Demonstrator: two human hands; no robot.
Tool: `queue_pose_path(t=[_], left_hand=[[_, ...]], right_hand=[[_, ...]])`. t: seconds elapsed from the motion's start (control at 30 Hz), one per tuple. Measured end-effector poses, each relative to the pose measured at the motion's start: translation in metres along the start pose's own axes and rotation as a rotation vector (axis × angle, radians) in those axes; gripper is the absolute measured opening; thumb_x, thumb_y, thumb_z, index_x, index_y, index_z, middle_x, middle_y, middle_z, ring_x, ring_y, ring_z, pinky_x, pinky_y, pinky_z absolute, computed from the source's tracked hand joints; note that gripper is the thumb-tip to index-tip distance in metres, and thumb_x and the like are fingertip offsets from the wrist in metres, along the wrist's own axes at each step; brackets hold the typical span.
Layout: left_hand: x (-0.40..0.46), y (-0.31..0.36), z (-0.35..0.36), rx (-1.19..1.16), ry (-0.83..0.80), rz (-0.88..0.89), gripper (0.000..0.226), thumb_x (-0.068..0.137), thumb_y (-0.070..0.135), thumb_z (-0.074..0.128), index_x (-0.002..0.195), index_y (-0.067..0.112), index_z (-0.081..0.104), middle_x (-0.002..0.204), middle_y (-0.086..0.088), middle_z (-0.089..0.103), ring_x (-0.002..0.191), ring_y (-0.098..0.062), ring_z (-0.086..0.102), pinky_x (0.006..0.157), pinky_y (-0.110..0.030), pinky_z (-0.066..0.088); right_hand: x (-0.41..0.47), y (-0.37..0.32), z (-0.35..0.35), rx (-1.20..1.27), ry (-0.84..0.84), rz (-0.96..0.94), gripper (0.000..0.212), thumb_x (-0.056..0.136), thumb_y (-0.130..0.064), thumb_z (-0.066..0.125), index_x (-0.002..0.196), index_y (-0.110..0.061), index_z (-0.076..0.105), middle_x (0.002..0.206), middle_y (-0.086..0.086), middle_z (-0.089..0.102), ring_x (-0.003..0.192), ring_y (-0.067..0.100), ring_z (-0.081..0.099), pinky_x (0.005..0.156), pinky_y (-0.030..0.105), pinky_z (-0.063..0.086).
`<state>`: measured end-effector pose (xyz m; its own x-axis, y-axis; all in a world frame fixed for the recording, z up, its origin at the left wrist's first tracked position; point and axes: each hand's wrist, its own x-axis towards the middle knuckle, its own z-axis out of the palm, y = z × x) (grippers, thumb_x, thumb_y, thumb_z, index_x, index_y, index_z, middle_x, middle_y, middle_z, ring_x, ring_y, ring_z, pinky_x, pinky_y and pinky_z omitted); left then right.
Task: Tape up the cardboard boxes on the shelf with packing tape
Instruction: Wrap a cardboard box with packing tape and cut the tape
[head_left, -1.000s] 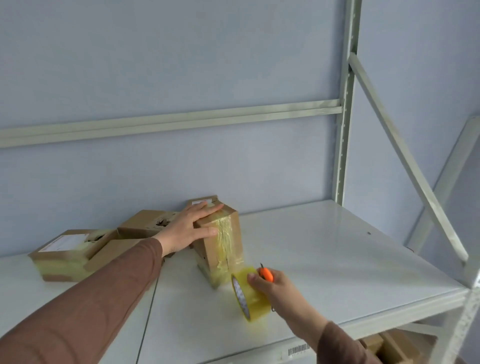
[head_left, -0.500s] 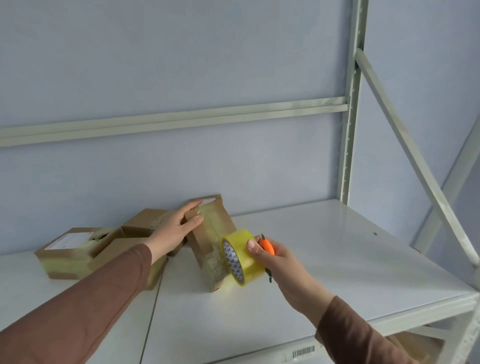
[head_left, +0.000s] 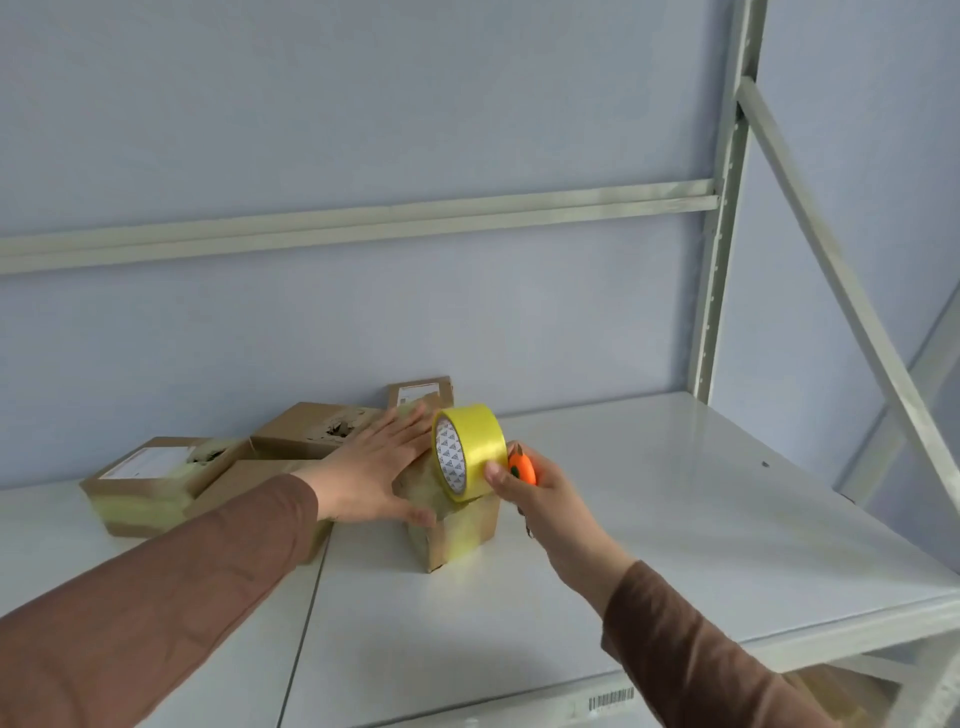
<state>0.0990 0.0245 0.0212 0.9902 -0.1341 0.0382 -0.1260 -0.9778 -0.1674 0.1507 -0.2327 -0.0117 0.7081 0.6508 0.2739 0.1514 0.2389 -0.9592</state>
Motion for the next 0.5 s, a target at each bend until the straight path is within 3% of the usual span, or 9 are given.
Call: queue_pose_path(t=[0.03,0.1,0.23,0.37,0.43,0.5], left_hand=[[0.002,0.002,0.001,0.027,0.008,0.01,0.125,0.067,0.103,0.03,0.164,0.032,-0.003,0.164,0.016,-0.024,0.148,-0.001,-0.035,0.125,-0.036,-0.018],[0.004,0.005,0.003,0.008,0.004,-0.01,0.121,0.069,0.1,0.037,0.164,0.033,0.002,0.167,0.014,-0.018,0.152,-0.008,-0.029,0.126,-0.043,-0.016],[-0.002,0.01,0.015,-0.19,-0.063,-0.129,0.117,0.075,0.087,0.055,0.164,0.035,0.001,0.171,0.011,-0.008,0.157,-0.014,-0.018,0.127,-0.049,-0.008],[-0.009,0.018,0.026,-0.366,0.067,-0.152,0.1,0.086,0.071,0.062,0.164,0.035,0.01,0.171,0.012,0.001,0.154,-0.001,-0.013,0.126,-0.041,-0.009],[-0.009,0.023,0.024,-0.422,0.139,-0.095,0.085,0.091,0.056,0.068,0.161,0.036,0.025,0.168,0.016,0.013,0.146,0.011,0.0,0.122,-0.029,-0.001],[-0.008,0.026,0.019,-0.459,0.161,-0.04,0.072,0.093,0.047,0.07,0.156,0.035,0.037,0.164,0.024,0.019,0.144,0.009,0.012,0.116,-0.02,0.009]], right_hand=[[0.007,-0.003,0.003,0.013,0.022,0.009,0.019,0.091,-0.037,0.069,0.083,-0.021,0.063,0.073,-0.013,0.056,0.066,0.001,0.051,0.061,0.011,0.041],[0.021,-0.006,0.009,0.021,0.063,0.046,0.034,0.097,-0.039,0.068,0.091,-0.007,0.06,0.08,-0.001,0.056,0.075,0.012,0.052,0.069,0.021,0.044],[0.035,-0.01,0.022,-0.002,0.058,0.149,0.036,0.1,-0.049,0.06,0.099,-0.014,0.055,0.092,0.007,0.048,0.086,0.021,0.045,0.078,0.036,0.037],[0.031,-0.004,0.015,-0.02,-0.072,0.102,0.036,0.097,-0.041,0.068,0.11,-0.007,0.065,0.1,0.008,0.066,0.094,0.023,0.06,0.086,0.043,0.048],[0.027,-0.002,0.01,-0.106,-0.105,0.062,0.023,0.098,-0.029,0.069,0.105,-0.007,0.065,0.092,0.004,0.062,0.087,0.019,0.056,0.08,0.038,0.043],[0.024,-0.006,0.008,-0.158,-0.067,0.005,0.024,0.101,-0.023,0.065,0.102,0.001,0.061,0.087,0.004,0.056,0.083,0.016,0.051,0.078,0.033,0.04]])
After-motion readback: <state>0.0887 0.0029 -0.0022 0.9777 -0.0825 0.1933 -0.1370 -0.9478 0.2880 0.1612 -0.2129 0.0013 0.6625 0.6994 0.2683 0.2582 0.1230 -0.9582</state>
